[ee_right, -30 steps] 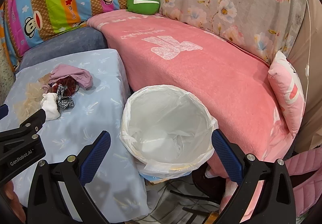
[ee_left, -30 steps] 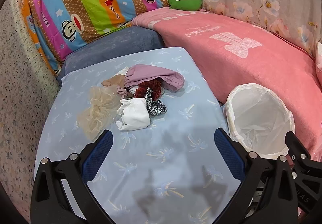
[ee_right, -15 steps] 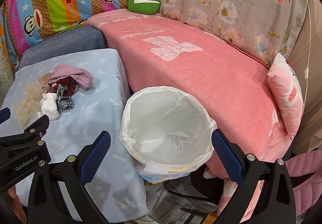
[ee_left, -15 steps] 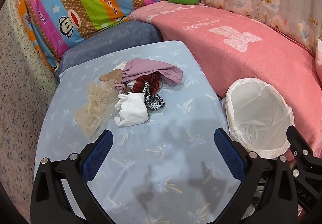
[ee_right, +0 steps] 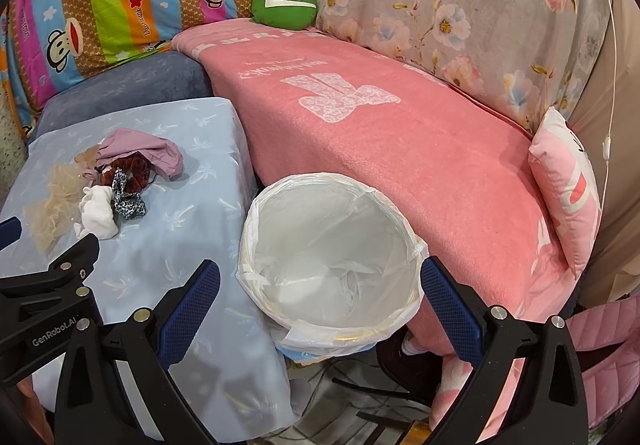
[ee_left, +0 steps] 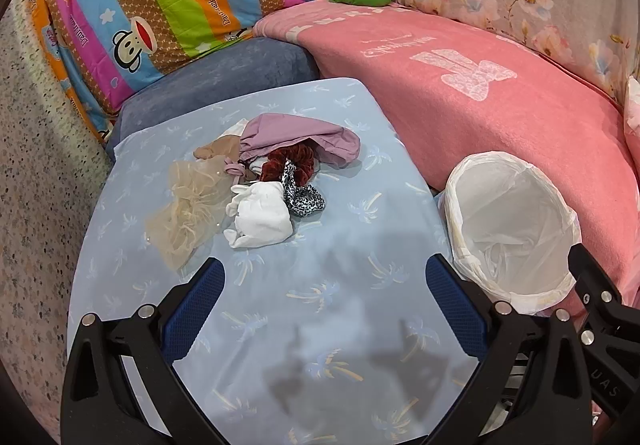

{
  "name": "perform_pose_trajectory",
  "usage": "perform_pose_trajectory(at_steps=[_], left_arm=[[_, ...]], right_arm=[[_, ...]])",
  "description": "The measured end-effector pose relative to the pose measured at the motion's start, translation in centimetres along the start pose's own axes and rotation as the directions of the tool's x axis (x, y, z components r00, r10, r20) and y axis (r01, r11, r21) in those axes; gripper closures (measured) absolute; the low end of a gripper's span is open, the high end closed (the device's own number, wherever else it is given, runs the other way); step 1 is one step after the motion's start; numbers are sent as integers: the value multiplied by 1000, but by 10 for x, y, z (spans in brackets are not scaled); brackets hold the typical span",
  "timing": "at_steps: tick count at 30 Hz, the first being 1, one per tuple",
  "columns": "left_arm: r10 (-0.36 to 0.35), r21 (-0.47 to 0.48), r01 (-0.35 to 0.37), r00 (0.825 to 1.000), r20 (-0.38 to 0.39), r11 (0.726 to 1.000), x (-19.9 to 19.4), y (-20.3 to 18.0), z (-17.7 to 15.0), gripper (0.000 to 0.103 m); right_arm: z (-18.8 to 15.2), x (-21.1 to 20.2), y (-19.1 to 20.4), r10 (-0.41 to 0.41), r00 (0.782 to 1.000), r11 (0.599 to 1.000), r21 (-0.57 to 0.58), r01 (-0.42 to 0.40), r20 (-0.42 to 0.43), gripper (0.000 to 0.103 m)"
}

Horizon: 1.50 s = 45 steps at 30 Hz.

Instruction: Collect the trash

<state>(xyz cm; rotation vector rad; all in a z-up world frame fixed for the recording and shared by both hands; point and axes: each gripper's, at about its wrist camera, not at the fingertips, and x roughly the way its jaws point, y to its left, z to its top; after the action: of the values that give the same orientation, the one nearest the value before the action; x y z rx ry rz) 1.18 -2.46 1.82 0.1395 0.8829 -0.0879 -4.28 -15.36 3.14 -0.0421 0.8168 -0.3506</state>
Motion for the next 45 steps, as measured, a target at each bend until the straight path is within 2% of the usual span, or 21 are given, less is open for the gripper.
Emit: perform_pose_trajectory(at_steps=[28,45], left_arm=[[-31,4,31,1000,5,1000,4,15,7,7],[-70,6,70,996,62,998,10,45,17,7]], right_arm=[[8,-3,6,-15,1000,1000,16,15,2,6],[25,-7,45,27,998,999,27,-28,50,6]])
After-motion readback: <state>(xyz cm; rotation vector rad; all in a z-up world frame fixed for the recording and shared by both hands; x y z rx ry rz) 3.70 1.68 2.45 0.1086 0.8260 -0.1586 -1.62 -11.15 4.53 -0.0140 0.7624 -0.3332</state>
